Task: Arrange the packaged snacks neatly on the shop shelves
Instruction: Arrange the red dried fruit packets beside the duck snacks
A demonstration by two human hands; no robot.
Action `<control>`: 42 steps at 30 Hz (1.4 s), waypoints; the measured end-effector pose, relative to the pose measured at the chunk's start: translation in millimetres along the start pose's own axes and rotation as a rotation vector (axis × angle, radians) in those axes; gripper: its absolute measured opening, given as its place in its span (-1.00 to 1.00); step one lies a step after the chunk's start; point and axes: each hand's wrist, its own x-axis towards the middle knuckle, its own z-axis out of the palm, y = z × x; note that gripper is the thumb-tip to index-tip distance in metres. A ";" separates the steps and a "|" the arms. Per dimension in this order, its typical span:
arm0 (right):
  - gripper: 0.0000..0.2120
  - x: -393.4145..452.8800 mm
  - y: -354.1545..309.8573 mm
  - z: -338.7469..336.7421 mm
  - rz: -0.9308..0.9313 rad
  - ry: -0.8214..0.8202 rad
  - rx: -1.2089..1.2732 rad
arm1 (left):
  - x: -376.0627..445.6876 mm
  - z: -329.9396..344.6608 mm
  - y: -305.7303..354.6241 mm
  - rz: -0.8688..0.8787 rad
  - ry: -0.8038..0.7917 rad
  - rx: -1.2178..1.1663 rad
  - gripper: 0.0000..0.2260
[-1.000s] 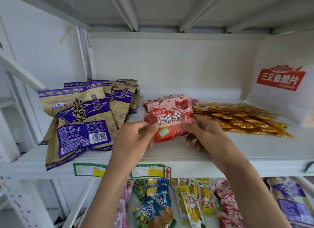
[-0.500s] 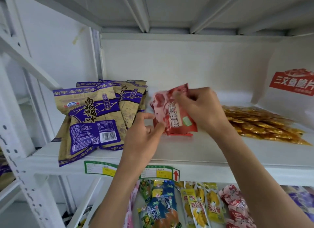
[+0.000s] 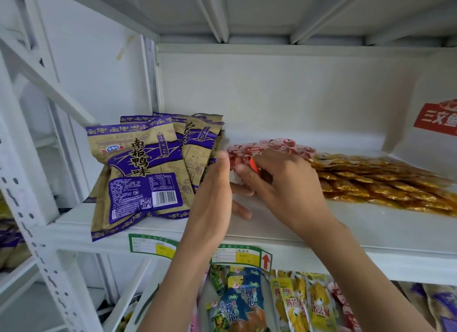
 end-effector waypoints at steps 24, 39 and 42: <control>-0.74 -45.9 22.0 -30.4 0.644 -0.306 0.449 | 0.7 -18.6 -2.7 -0.021 -0.140 -0.063 -0.80; -0.84 -55.9 32.2 -36.1 0.702 -0.238 0.711 | -3.5 -10.0 -3.3 0.057 -0.133 -0.054 -0.79; -0.82 -55.9 33.9 -34.5 0.682 -0.238 0.680 | -4.0 -8.8 -3.9 0.045 -0.146 -0.049 -0.82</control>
